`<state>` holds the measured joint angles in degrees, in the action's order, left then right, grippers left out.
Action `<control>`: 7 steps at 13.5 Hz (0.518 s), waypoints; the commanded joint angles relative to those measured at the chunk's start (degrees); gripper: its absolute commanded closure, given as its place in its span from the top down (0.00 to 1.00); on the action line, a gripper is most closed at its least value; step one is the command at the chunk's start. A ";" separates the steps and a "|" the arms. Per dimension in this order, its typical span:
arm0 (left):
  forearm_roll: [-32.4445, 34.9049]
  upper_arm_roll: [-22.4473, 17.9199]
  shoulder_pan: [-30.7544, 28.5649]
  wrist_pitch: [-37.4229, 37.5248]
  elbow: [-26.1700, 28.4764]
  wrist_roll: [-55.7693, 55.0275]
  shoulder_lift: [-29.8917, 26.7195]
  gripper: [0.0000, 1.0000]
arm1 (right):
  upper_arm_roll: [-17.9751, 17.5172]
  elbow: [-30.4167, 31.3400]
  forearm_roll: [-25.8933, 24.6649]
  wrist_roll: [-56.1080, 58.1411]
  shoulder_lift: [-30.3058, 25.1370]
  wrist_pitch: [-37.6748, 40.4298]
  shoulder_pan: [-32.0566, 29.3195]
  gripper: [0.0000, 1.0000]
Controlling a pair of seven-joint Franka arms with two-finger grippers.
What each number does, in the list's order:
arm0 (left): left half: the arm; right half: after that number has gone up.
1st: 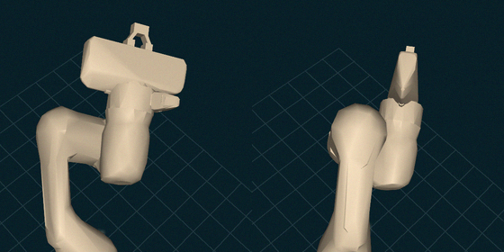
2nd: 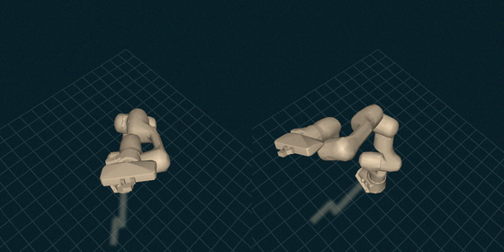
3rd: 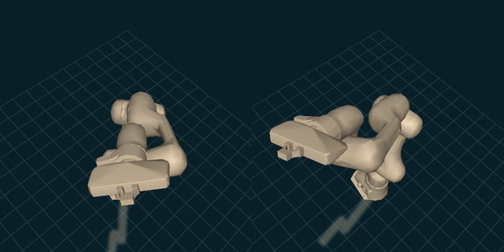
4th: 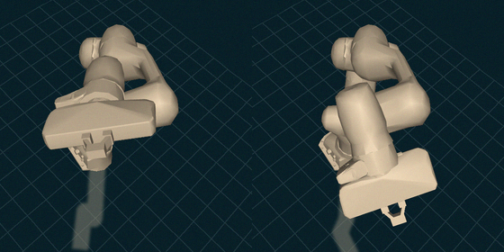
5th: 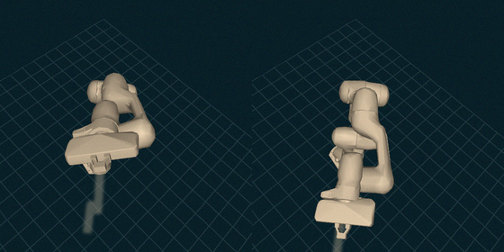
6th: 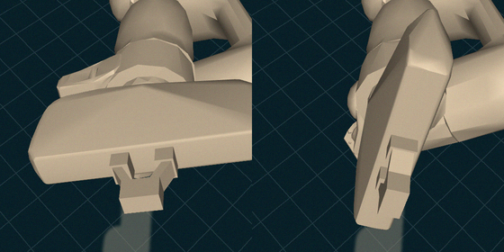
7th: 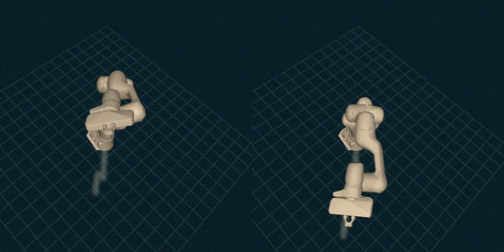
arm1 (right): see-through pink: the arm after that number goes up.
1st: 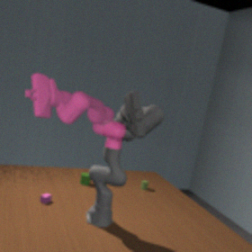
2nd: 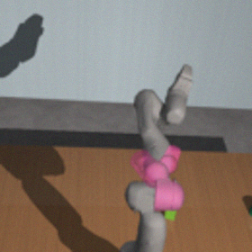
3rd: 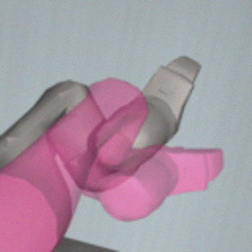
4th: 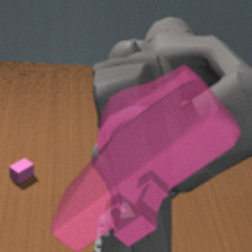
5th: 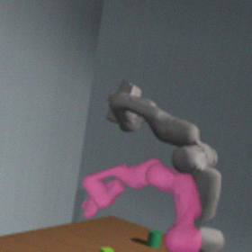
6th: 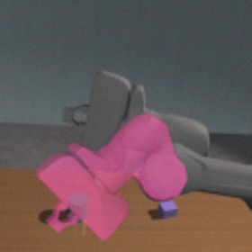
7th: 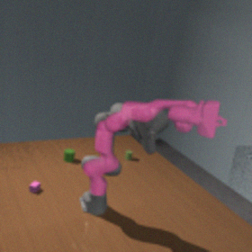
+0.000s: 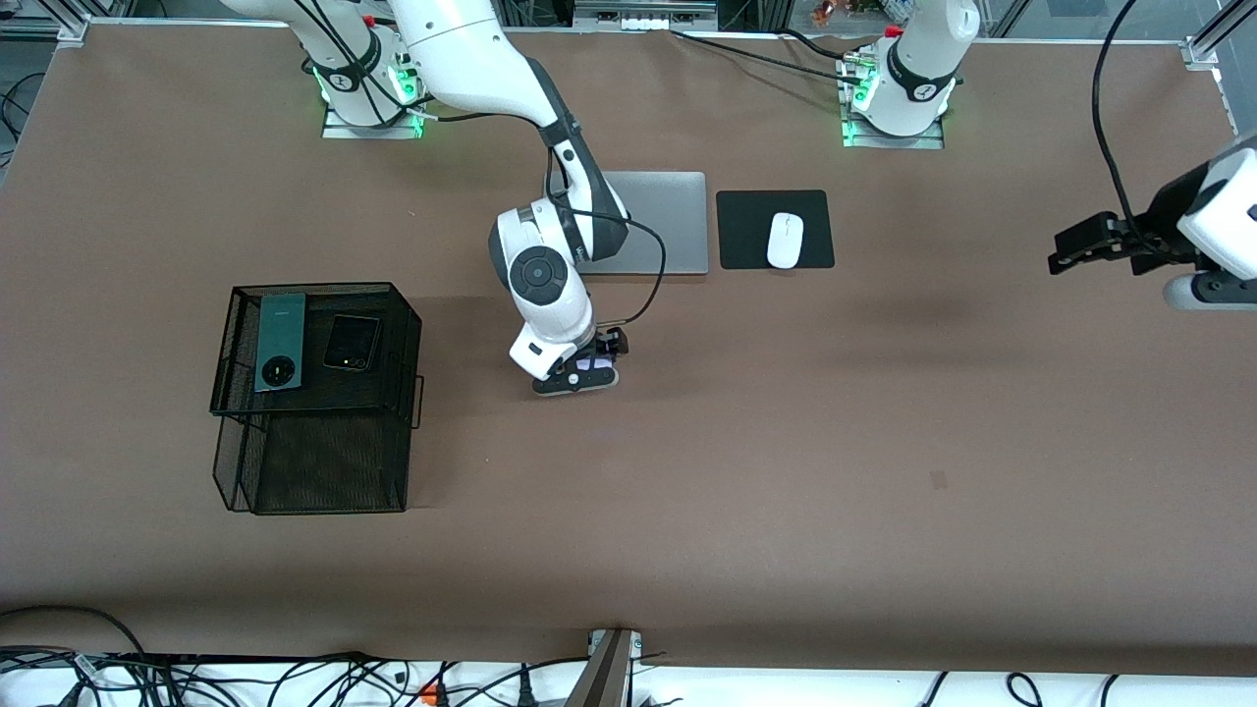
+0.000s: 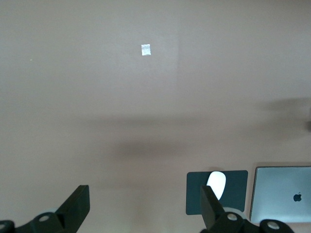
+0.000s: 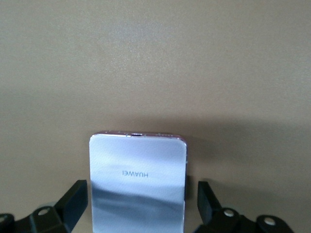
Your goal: Place phones with both arms
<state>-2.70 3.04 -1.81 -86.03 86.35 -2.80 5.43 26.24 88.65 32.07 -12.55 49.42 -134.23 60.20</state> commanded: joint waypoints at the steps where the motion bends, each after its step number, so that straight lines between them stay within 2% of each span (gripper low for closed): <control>1: -1.26 -2.15 2.60 -1.25 2.51 0.60 -2.17 1.00 | -0.92 -1.02 0.10 0.25 2.16 -3.39 0.01 1.00; 4: -1.17 -1.90 2.34 -0.81 1.72 0.69 -2.09 1.00 | -1.19 -1.02 -0.34 0.42 2.61 -3.84 0.10 1.00; 5: -0.74 -1.89 2.34 -0.90 1.54 0.78 -2.00 1.00 | -1.19 -1.02 -0.86 0.42 2.61 -3.93 0.18 0.95; 6: -0.47 -1.98 2.25 -1.07 1.37 0.78 -2.08 1.00 | -1.19 -1.02 -1.91 0.42 2.52 -3.84 0.19 0.72; 7: -0.47 -1.98 2.08 -1.07 0.84 0.78 -2.09 1.00 | -1.19 -1.02 -1.92 0.16 2.26 -3.76 0.19 0.31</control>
<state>-2.70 1.79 0.00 -86.54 86.91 -2.84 4.69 25.47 88.34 31.14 -12.38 51.09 -137.35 60.30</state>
